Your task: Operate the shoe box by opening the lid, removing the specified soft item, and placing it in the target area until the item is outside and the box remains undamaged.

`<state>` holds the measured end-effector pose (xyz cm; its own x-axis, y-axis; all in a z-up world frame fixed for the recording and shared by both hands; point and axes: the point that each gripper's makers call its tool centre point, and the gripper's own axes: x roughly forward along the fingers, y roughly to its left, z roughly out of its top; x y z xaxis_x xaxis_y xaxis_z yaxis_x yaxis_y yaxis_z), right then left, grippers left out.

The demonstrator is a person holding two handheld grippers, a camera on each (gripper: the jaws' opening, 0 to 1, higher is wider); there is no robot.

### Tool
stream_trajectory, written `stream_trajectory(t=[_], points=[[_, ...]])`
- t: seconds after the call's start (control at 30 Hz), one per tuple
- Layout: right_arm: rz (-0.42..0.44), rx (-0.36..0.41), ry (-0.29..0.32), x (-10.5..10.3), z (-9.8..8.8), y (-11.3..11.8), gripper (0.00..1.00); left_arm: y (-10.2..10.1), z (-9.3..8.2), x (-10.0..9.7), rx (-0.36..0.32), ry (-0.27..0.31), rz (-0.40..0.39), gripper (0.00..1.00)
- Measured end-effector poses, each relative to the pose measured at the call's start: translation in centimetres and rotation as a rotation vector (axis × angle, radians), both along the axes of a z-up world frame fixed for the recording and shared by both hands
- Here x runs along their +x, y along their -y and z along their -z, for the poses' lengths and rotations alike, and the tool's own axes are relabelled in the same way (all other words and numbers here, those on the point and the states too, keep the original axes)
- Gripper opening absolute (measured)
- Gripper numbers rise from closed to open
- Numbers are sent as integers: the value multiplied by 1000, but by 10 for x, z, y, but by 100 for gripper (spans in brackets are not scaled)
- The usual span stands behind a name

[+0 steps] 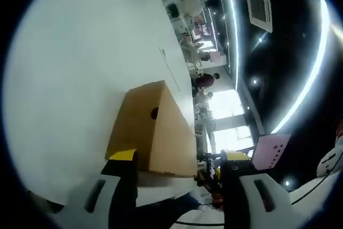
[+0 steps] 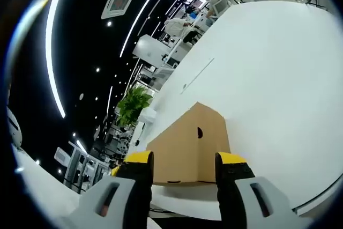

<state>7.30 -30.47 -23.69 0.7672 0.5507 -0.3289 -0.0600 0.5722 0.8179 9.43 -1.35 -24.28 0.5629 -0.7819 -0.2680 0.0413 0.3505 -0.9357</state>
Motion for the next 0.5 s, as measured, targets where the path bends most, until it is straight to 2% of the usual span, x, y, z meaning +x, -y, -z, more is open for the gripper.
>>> stream_trajectory(t=[0.03, 0.13, 0.2, 0.27, 0.33, 0.37, 0.47, 0.5], points=[[0, 8, -7, 0, 1, 0, 46, 1, 3, 0, 34, 8, 6, 73], [6, 21, -24, 1, 9, 1, 46, 4, 9, -3, 38, -17, 33, 71], [14, 90, -59, -1, 16, -2, 45, -2, 20, -2, 69, -43, 10, 71], [10, 152, -55, -2, 20, -7, 42, -8, 27, 1, 52, -59, -36, 71], [-17, 90, -83, -7, 31, -10, 41, -6, 35, -5, 36, -105, -16, 71], [-32, 64, -83, -8, 34, -13, 41, -4, 37, -8, 38, -103, -6, 71], [-91, 59, -105, -16, 39, -25, 41, -3, 48, -9, 40, -112, -13, 71], [-92, 53, -106, -17, 44, -26, 41, -2, 50, -7, 6, -130, -33, 71]])
